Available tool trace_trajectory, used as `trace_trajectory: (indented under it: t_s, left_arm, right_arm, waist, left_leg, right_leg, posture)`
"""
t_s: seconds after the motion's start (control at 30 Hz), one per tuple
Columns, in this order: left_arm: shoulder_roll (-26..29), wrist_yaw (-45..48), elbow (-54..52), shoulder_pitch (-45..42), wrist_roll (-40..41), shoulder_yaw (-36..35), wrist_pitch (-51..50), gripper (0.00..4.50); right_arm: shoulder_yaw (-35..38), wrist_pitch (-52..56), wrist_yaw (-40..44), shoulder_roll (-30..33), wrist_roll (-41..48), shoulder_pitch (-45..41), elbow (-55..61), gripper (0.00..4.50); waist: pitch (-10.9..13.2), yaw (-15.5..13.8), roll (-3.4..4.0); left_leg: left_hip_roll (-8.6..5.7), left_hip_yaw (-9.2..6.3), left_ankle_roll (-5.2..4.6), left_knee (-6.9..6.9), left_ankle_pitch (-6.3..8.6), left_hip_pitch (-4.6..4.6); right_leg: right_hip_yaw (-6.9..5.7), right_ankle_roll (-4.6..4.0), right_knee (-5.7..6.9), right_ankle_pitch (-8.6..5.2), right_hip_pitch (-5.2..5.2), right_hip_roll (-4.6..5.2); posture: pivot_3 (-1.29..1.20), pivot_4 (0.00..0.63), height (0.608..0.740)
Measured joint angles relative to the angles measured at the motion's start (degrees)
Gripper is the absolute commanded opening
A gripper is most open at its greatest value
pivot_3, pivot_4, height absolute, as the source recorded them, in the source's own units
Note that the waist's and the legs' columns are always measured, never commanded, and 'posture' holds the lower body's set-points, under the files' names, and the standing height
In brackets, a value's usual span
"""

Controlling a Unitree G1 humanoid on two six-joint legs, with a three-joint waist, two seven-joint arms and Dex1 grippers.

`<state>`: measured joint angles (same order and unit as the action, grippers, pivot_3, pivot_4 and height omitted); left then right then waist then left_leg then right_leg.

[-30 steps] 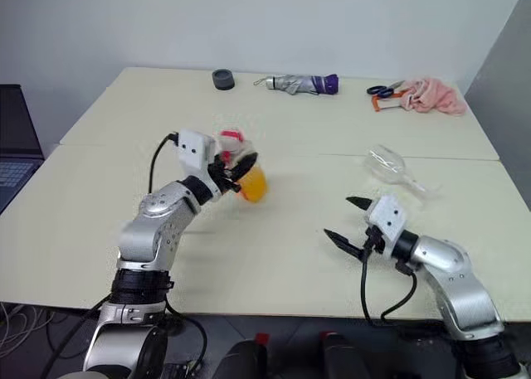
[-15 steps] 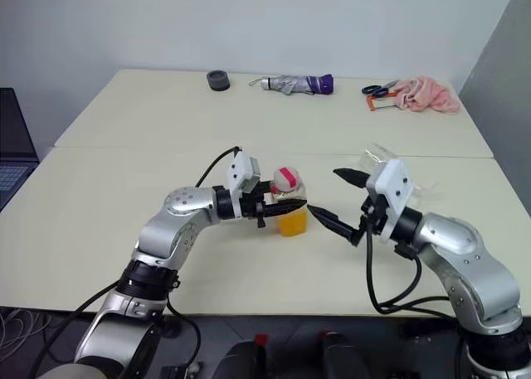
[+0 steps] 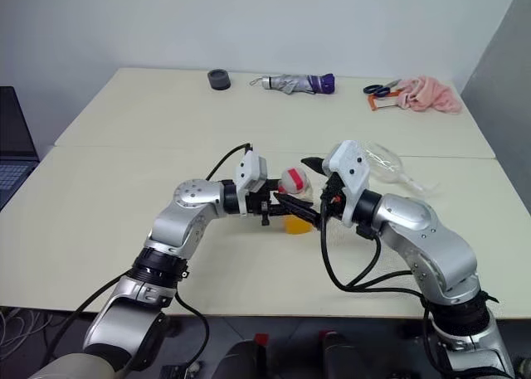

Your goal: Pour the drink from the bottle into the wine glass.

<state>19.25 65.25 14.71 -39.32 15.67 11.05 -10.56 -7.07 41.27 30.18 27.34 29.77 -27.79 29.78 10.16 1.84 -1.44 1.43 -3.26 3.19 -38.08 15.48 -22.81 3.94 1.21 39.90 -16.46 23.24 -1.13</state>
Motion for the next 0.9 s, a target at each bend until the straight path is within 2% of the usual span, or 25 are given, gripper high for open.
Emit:
trace_trajectory:
  t_s: [0.17,0.2,0.27,0.43,0.47,0.7,0.8,0.9]
  left_arm:
    - [-0.32,0.27,0.01,0.0,-0.23,-0.01,0.05,1.84]
    - [-0.37,0.29,0.01,0.0,-0.24,-0.01,0.05,1.84]
    - [-0.38,0.31,0.01,0.0,-0.25,-0.02,0.05,1.84]
    - [-0.43,0.05,0.01,0.0,-0.24,-0.12,-0.06,1.84]
    - [-0.43,-0.02,0.0,0.0,-0.24,-0.16,-0.06,1.84]
    - [-0.53,0.17,-0.5,0.04,0.03,-0.13,-0.86,1.84]
    - [-0.4,1.29,-1.39,0.13,1.08,-0.13,-2.52,1.84]
    - [0.78,4.33,-2.95,0.06,2.09,-0.06,-3.64,1.84]
  right_arm:
    - [-0.97,-0.94,-0.34,-1.64,-2.2,-1.52,-2.67,4.5]
    - [-1.0,-0.97,-0.34,-1.73,-2.61,-1.73,-3.09,4.32]
    - [-1.01,-0.99,-0.35,-1.77,-3.41,-1.88,-3.37,3.86]
    - [-1.56,-0.99,0.05,-2.63,-3.93,-1.86,-3.52,2.11]
    - [-1.55,-0.99,0.18,-2.67,-3.92,-1.86,-3.53,1.87]
    - [-0.47,-2.13,4.55,-2.09,-2.95,-2.13,-5.36,1.88]
    - [-0.27,-5.78,11.61,-0.05,-1.93,-3.62,-9.33,1.88]
    - [-2.37,-11.39,25.07,4.16,-1.62,-9.55,-17.28,1.88]
  waist:
    - [0.0,0.01,0.0]
    - [0.0,0.01,0.0]
    - [0.0,0.0,0.0]
    - [0.0,0.01,0.0]
    - [0.0,0.01,0.0]
    - [0.0,0.01,0.0]
    - [0.01,0.02,0.01]
    - [0.06,0.28,0.08]
  left_leg:
    - [0.0,0.0,0.0,0.0,0.0,0.01]
    - [0.01,0.0,0.0,0.0,0.0,0.0]
    - [0.01,-0.01,0.0,0.0,0.0,0.0]
    - [0.01,-0.01,0.0,0.0,0.0,0.01]
    - [0.01,-0.01,0.0,0.0,0.0,0.0]
    - [0.0,0.0,0.0,0.0,0.0,0.01]
    - [-0.01,0.0,-0.01,0.0,0.0,0.01]
    - [-0.01,0.06,-0.01,-0.01,0.0,0.05]
  right_leg:
    - [0.0,0.0,0.01,0.0,0.0,0.0]
    - [0.0,0.0,0.01,0.0,0.0,0.0]
    - [0.0,0.0,0.01,0.0,0.0,0.0]
    - [0.0,0.0,0.01,0.0,0.0,0.0]
    - [-0.01,0.0,0.01,0.0,0.0,0.0]
    - [0.0,0.0,0.01,0.0,0.0,0.0]
    - [-0.01,0.0,0.01,0.0,0.0,0.0]
    - [0.0,0.0,0.02,0.0,0.02,-0.01]
  posture:
    - [0.0,0.15,0.74]
    - [0.0,0.15,0.74]
    - [0.0,0.15,0.74]
    - [0.0,0.15,0.74]
    - [0.0,0.15,0.74]
    - [0.0,0.15,0.74]
    - [0.0,0.15,0.74]
    - [0.0,0.15,0.74]
